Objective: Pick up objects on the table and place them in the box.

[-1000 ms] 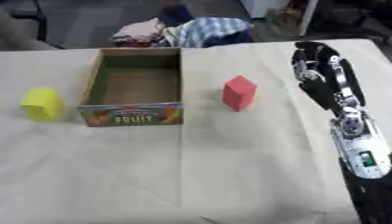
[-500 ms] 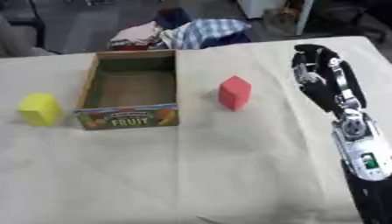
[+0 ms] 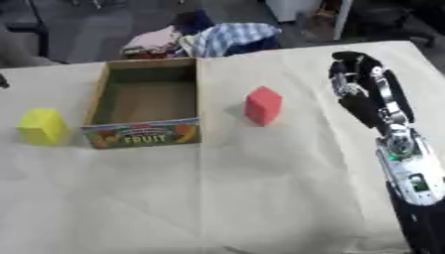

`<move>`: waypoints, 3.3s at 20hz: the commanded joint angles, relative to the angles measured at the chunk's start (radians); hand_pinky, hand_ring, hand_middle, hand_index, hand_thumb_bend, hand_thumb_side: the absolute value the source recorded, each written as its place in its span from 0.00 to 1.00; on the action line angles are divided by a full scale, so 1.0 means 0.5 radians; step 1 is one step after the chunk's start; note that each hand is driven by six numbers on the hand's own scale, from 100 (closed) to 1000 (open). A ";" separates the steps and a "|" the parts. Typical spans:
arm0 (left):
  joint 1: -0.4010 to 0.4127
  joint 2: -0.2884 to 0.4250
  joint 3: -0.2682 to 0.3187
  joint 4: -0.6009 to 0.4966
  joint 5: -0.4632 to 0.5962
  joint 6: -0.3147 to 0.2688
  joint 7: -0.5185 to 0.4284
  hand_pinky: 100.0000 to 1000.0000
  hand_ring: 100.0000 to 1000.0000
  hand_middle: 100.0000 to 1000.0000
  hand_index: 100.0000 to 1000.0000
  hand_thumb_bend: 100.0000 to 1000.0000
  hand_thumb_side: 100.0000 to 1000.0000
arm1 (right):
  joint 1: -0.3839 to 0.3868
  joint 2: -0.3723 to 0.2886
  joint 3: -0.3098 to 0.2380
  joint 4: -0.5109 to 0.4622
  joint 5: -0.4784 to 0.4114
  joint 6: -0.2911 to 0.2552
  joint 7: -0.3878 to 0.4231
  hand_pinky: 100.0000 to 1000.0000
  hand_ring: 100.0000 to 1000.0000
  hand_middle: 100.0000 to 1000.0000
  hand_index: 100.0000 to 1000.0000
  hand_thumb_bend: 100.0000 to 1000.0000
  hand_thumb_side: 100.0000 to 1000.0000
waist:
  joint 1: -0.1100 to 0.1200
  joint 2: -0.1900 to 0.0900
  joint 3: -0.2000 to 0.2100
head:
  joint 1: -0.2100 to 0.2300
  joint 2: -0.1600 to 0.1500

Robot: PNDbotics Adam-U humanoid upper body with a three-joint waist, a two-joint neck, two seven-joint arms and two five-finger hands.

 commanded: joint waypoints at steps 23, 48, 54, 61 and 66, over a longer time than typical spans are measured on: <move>-0.134 -0.278 0.237 0.569 -0.627 0.060 0.619 0.75 0.75 0.72 0.78 0.63 0.00 | -0.048 -0.037 0.016 -0.011 -0.022 -0.012 0.026 0.61 0.67 0.53 0.77 0.00 0.61 | -0.020 0.013 -0.098 | 0.051 0.010; -0.179 -0.265 0.217 0.343 -0.479 0.187 0.646 0.61 0.41 0.35 0.48 0.51 0.00 | -0.048 -0.041 0.010 0.000 -0.030 -0.019 0.032 0.61 0.67 0.53 0.77 0.00 0.62 | -0.024 0.031 -0.127 | 0.054 0.010; -0.281 -0.310 0.151 0.081 -0.280 0.277 0.640 0.62 0.42 0.37 0.49 0.48 0.00 | -0.044 -0.039 0.015 0.004 -0.031 -0.022 0.040 0.61 0.67 0.53 0.77 0.00 0.62 | -0.023 0.016 -0.123 | 0.060 0.010; -0.353 -0.514 0.075 0.077 -0.249 0.263 0.648 0.64 0.45 0.40 0.53 0.47 0.00 | -0.052 -0.021 0.038 0.007 -0.038 -0.027 0.067 0.61 0.67 0.53 0.77 0.00 0.63 | -0.026 0.012 -0.142 | 0.078 0.010; -0.345 -0.660 0.060 0.184 -0.322 0.254 0.666 0.66 0.51 0.46 0.62 0.46 0.02 | -0.062 -0.012 0.049 0.011 -0.043 -0.032 0.082 0.61 0.67 0.53 0.77 0.00 0.63 | -0.030 0.020 -0.166 | 0.085 0.010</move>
